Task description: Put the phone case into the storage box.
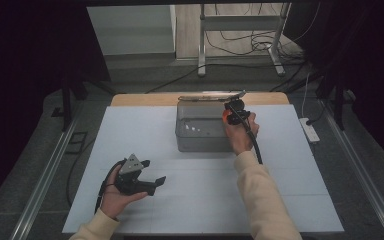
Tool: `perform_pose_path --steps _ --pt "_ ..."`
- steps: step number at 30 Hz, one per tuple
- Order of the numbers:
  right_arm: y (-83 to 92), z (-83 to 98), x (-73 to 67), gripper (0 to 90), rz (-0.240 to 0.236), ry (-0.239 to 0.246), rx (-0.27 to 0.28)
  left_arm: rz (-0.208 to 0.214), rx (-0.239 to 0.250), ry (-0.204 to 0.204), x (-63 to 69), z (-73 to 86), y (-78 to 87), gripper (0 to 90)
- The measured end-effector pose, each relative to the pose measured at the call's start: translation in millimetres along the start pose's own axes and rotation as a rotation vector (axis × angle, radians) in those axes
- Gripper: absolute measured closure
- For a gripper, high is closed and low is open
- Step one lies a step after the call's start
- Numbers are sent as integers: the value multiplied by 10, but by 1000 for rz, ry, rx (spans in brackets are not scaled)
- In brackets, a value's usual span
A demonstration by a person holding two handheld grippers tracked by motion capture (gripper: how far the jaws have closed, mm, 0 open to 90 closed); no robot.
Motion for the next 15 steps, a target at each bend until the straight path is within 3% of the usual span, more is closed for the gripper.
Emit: perform_pose_path --steps 15 --pt "-39 7 6 798 10 0 -8 -2 0 -1 -4 0 2 155"
Point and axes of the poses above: each handheld gripper's, and its own axes: y roughly backward along the jaws, z roughly out of its underside, x roughly to its right, the point moved 3 cm from there along -y, roughly forward along the jaws, and after that the axes turned 6 degrees about -y, right-handed, at the moved point
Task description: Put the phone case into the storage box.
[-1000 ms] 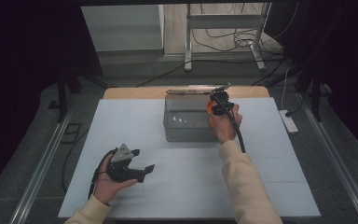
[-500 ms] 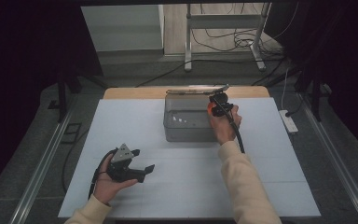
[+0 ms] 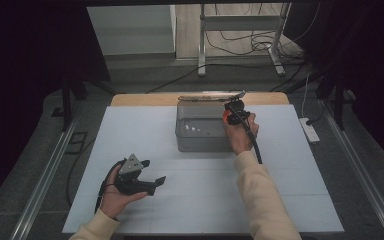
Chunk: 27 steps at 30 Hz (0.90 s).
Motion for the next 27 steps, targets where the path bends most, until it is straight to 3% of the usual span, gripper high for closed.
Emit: perform_pose_path --steps 18,27 --pt "-34 14 -25 790 10 25 -22 -3 1 1 -8 1 3 154" --pt "14 -4 -22 709 6 36 5 -2 3 2 -2 -5 4 154"
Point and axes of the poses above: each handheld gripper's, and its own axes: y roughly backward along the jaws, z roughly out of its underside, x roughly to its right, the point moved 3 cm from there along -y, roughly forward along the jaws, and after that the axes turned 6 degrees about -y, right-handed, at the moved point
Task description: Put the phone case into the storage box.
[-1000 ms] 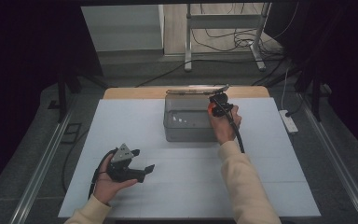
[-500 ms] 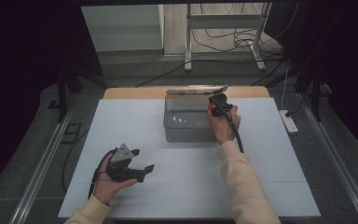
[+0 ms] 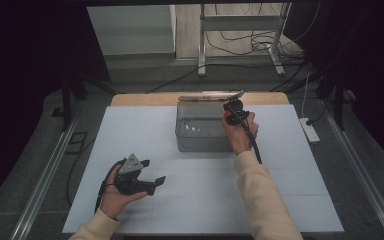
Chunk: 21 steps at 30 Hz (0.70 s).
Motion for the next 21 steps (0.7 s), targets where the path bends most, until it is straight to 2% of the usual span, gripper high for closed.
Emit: perform_pose_path --steps 2,7,13,21 --pt "17 -7 -3 685 -4 6 10 1 -1 0 -1 0 -2 155" --pt "78 -22 -39 623 17 59 58 4 -2 -1 6 -2 -8 155" --pt "179 -54 -69 532 10 83 121 4 -1 0 5 -3 -2 155" --pt "232 -53 -104 427 -71 93 114 4 0 1 3 -3 0 155"
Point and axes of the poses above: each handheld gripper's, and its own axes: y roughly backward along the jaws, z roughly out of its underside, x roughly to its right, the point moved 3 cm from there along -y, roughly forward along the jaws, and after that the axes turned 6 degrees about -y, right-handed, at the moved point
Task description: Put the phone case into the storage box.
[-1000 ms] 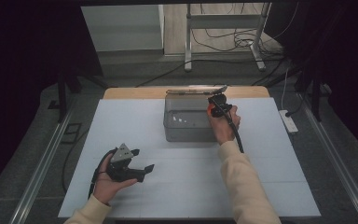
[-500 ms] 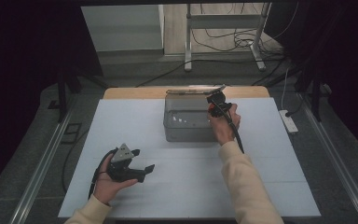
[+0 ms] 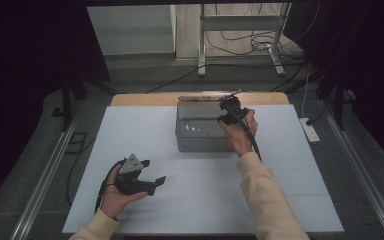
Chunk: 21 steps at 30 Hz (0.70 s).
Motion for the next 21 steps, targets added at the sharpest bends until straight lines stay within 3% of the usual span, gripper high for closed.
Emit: perform_pose_path --steps 21 --pt "168 -14 76 370 -135 -24 -4 1 -3 -6 1 0 5 155"
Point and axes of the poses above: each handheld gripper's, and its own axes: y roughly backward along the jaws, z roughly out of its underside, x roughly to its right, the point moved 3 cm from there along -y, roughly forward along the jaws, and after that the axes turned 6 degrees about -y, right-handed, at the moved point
